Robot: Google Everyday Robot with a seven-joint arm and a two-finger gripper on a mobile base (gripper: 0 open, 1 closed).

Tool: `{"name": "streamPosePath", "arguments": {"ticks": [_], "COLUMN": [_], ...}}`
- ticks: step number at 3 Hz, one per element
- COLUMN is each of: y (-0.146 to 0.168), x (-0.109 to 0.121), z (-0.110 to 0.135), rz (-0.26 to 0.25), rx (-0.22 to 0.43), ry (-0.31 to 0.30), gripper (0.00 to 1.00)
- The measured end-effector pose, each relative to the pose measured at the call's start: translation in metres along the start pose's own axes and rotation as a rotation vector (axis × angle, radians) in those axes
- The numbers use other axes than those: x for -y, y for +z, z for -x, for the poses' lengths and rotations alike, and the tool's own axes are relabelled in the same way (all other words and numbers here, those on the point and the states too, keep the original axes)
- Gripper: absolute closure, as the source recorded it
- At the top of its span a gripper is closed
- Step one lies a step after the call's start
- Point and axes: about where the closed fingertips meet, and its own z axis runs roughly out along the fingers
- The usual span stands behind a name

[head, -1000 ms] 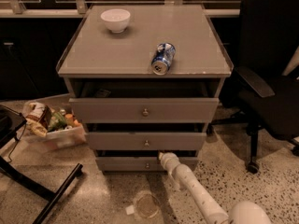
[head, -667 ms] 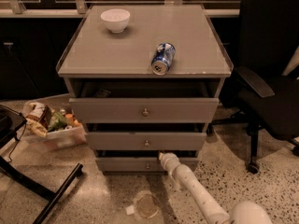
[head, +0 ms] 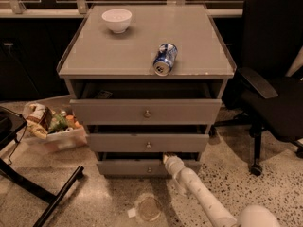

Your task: Open bottom drawer

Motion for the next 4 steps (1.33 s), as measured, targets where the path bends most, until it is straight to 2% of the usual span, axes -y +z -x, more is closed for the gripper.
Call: {"name": "streamPosePath", "arguments": {"ticks": [1,2,3,4], "y": [-0.012,-0.013,-0.026,-0.052], "x": [0.002,0.001,0.003,-0.003], "z": [-0.012,-0.010,-0.022,-0.022], "rz": [-0.014,-0.015,-0.029,-0.062], "rx": [-0.055,-0.057,-0.123,-0.252], "ry": [-0.002,-0.002,-0.006,-0.071], "gripper": [1.00,1.00,1.00,1.00]}}
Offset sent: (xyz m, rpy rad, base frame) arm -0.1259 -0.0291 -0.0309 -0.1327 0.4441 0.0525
